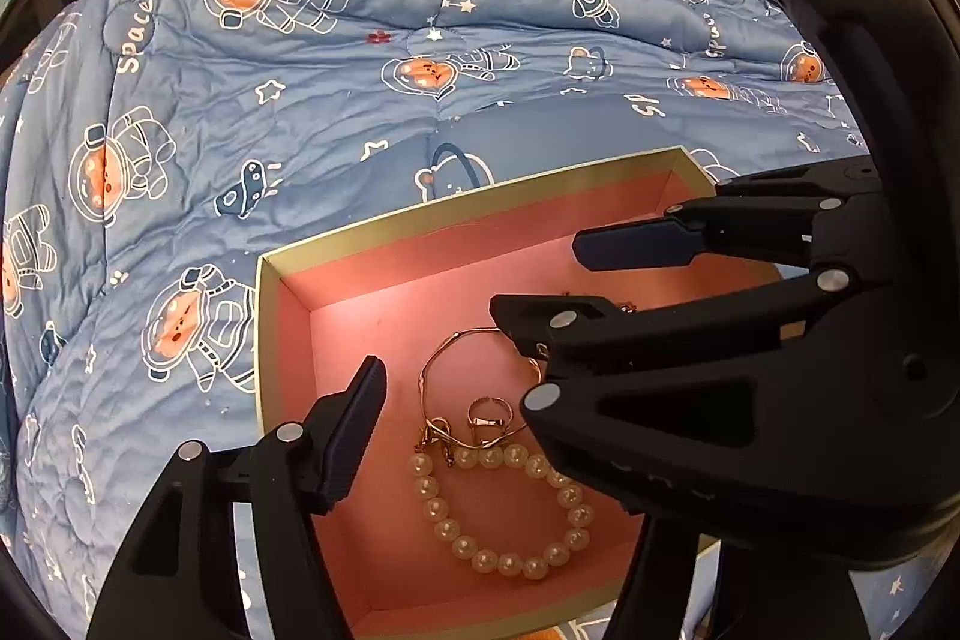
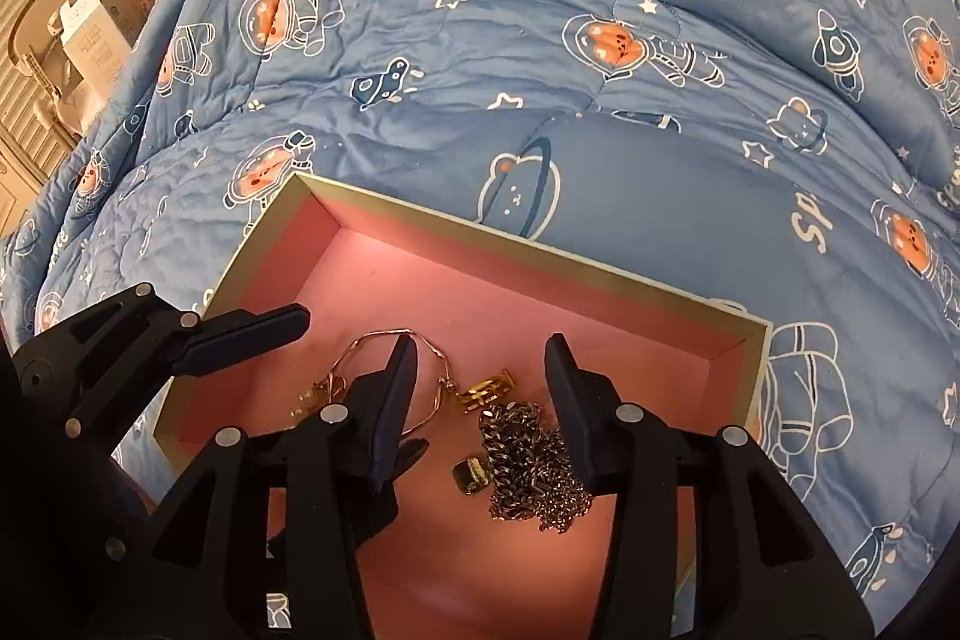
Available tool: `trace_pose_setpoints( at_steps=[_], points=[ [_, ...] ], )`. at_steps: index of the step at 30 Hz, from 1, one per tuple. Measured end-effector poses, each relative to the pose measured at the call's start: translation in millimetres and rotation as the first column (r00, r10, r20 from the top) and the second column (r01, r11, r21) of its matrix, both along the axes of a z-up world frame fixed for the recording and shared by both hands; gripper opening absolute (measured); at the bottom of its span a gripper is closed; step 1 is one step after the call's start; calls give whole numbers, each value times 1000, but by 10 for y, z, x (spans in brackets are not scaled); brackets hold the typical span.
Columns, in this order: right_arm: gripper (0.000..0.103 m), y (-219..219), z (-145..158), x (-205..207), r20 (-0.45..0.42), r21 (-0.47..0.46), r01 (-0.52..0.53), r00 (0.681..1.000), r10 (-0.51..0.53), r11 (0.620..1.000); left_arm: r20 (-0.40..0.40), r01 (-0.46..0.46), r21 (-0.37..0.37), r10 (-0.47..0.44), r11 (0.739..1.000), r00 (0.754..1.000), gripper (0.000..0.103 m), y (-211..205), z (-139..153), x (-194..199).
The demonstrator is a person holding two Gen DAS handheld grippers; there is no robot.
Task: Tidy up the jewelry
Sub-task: 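Lower the ring and bangle into the box and open both grippers, then withdraw both grippers toward the silver ring and heart-shaped gold charm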
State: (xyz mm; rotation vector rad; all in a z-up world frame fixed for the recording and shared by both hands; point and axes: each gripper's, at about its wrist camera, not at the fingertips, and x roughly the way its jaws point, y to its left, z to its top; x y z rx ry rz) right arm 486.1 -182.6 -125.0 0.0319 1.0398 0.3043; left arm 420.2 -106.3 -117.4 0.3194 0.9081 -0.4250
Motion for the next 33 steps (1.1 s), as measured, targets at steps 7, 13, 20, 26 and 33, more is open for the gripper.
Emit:
trace_pose_setpoints(
  at_steps=[7, 13, 20, 26, 33],
  points=[
    [76, -196, 204, -201, 69, 58, 42, 997, -46, 997, 62, -38, 20, 37, 999, 997, 84, 162, 127, -213],
    [83, -405, 372, -661, 132, 96, 48, 989, -61, 994, 50, -131, -144, 140, 981, 989, 96, 535, 253, -577],
    [83, -616, 309, -1266, 192, 47, 100, 976, -107, 994, 2, -189, -190, 193, 964, 981, 96, 776, 116, -1115],
    [83, -738, 141, -1737, 223, -13, 142, 965, -135, 990, 25, -225, -182, 233, 957, 972, 96, 887, 15, -1498],
    [83, -675, -48, -2156, 239, -99, 104, 968, -77, 990, -21, -254, -203, 255, 946, 967, 95, 949, -135, -1808]
  ],
)
